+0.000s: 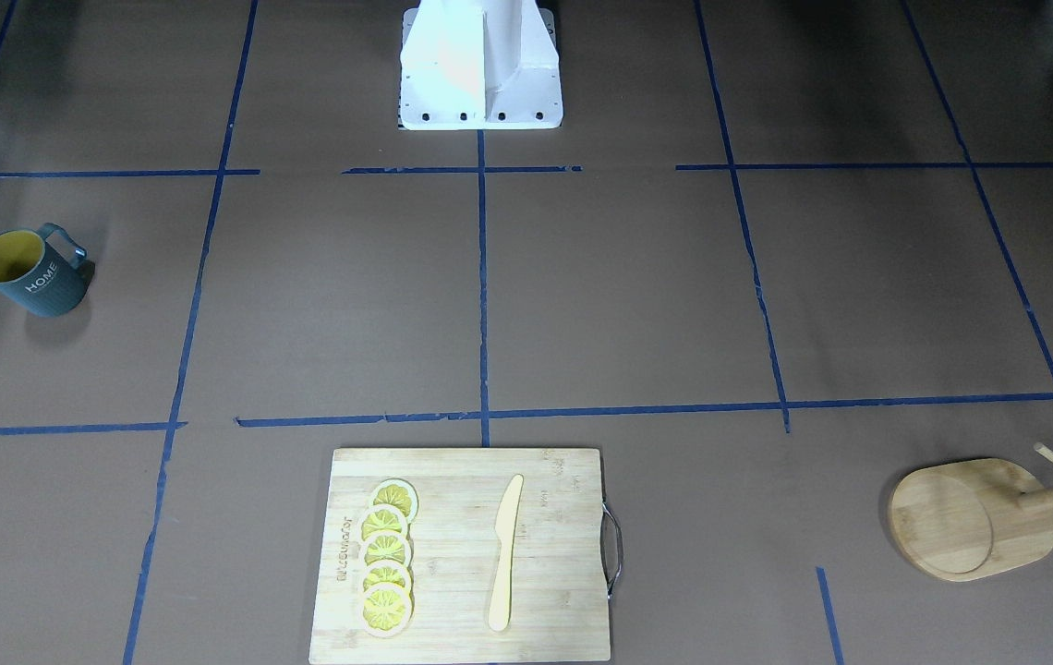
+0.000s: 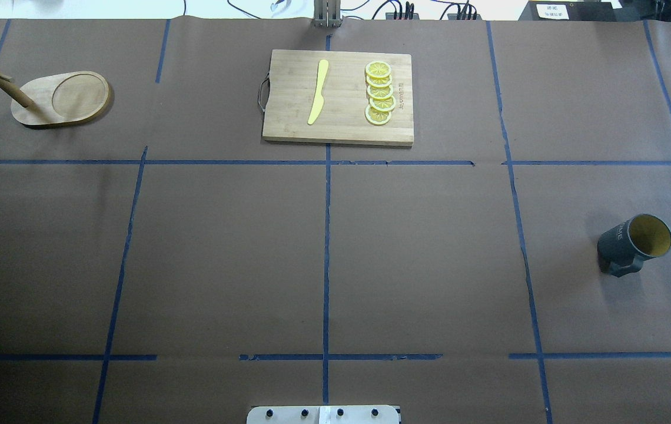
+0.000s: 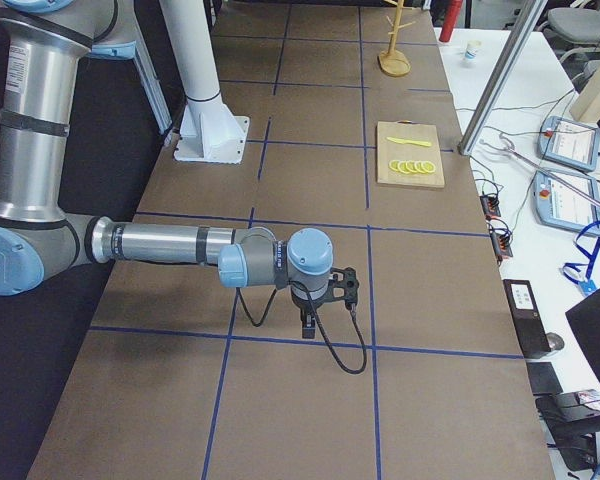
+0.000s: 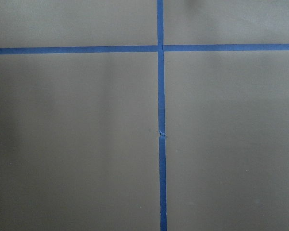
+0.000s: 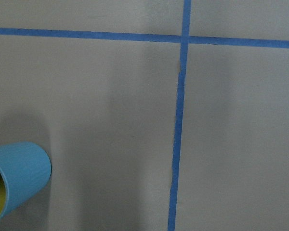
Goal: Hang cup on storage rack
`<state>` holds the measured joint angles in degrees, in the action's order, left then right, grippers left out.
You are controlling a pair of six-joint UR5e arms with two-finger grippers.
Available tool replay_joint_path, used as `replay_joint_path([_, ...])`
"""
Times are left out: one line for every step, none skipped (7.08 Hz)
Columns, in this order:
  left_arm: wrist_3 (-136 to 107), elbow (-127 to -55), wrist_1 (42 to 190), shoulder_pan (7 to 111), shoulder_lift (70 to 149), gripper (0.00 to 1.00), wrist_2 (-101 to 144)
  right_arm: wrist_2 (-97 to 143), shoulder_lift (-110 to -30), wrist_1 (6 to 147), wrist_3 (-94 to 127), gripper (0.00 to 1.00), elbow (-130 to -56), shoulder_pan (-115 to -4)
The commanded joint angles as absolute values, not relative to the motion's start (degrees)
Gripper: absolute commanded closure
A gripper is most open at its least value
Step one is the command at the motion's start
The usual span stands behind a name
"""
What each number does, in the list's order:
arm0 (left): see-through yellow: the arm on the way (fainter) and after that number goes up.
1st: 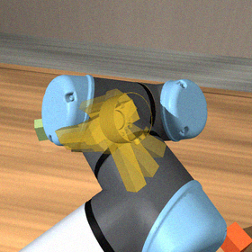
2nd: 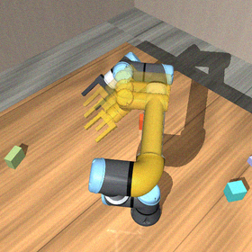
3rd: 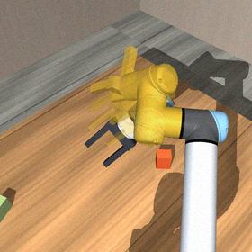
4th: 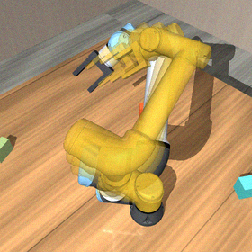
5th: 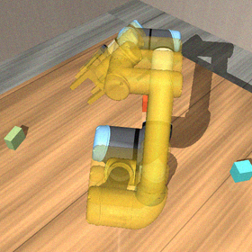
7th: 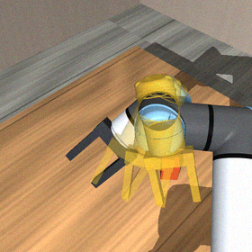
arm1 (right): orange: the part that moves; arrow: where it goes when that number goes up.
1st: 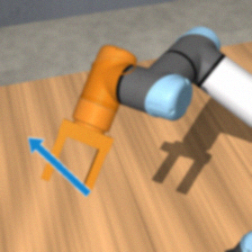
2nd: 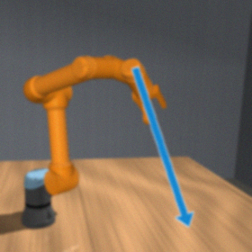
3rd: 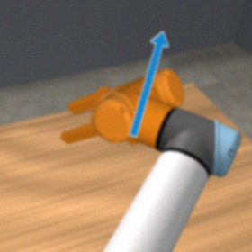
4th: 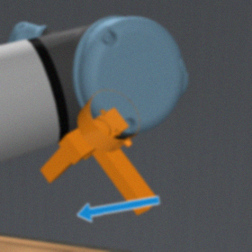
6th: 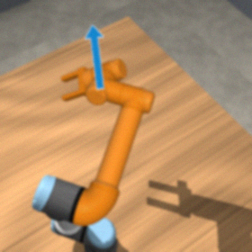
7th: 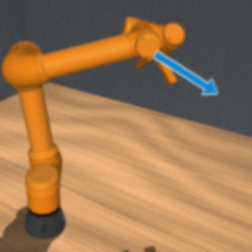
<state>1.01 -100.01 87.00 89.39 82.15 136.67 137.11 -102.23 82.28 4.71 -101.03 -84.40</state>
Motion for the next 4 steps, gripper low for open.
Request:
replay_joint_path([0.7, -100.6, 87.1, 89.4, 82.2, 0.00, 136.7, 136.9, -102.2, 77.0, 8.9, 0.00, -101.0, -82.2])
replay_joint_path([0.7, -100.6, 87.1, 89.4, 82.2, 0.00, 136.7, 136.9, -102.3, 72.7, 14.9, 0.00, -101.2, -79.8])
replay_joint_path([0.9, -100.5, 87.1, 89.3, 82.3, 0.00, 136.8, 133.5, -102.4, 66.2, 24.8, 0.00, -101.3, -75.0])
replay_joint_path([0.8, -100.6, 87.1, 89.3, 82.5, 0.00, 136.8, 131.4, -102.9, 63.5, 28.9, 0.00, -101.2, -73.3])
